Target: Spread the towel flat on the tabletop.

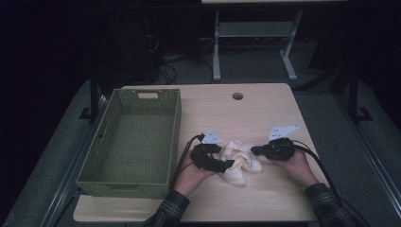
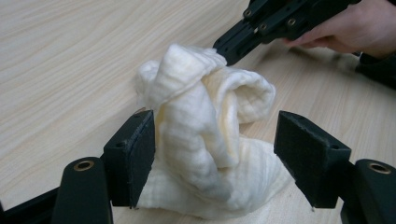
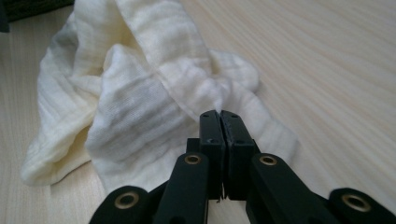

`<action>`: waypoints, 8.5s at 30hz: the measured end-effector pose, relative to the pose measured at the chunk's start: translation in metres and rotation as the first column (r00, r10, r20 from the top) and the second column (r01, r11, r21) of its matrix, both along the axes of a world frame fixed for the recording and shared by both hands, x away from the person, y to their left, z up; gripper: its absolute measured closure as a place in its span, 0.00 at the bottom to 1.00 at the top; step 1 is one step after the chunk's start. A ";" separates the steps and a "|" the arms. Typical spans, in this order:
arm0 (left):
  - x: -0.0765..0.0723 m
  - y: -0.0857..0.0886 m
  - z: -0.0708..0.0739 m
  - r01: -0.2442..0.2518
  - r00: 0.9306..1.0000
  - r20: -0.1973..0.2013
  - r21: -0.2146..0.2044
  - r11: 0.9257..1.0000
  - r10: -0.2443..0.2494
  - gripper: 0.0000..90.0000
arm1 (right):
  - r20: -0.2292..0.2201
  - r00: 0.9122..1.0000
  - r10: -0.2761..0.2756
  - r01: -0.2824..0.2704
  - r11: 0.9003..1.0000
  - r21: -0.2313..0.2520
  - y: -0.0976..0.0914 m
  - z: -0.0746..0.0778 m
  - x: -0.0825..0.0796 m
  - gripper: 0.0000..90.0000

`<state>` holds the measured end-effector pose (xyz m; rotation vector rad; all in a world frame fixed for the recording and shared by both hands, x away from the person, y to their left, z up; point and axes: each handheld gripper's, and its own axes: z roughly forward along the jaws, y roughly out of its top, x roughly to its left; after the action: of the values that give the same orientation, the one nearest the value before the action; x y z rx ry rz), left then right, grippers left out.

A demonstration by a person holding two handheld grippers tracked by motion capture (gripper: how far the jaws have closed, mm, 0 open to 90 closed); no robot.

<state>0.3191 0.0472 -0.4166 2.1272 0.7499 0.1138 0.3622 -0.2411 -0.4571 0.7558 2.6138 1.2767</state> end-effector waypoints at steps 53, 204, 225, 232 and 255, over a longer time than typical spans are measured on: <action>0.036 -0.001 -0.028 -0.098 0.995 0.019 0.124 0.987 0.097 0.95 | -0.016 0.992 -0.127 0.127 0.991 -0.049 -0.052 0.007 -0.003 0.99; 0.043 0.001 -0.008 -0.232 0.968 0.111 0.056 0.971 0.225 0.74 | 0.009 0.961 -0.278 0.277 0.959 0.067 -0.096 0.013 0.003 0.80; 0.020 -0.039 -0.038 -0.063 0.997 0.061 0.152 0.986 0.055 0.72 | -0.054 0.991 -0.120 0.117 0.991 -0.060 -0.038 -0.009 -0.024 0.76; 0.026 -0.040 -0.041 -0.045 0.998 0.040 0.166 0.985 0.038 0.93 | -0.037 0.994 -0.105 0.100 0.989 -0.108 -0.035 -0.014 -0.022 0.79; 0.017 -0.005 0.002 -0.082 0.995 0.052 0.030 0.996 0.080 0.96 | -0.015 0.991 -0.130 0.130 0.991 0.019 -0.074 0.014 -0.028 0.98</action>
<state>0.3358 0.0424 -0.4150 2.1161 0.8089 0.2240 0.3340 -0.3150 -0.4433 0.9245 2.5185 1.2668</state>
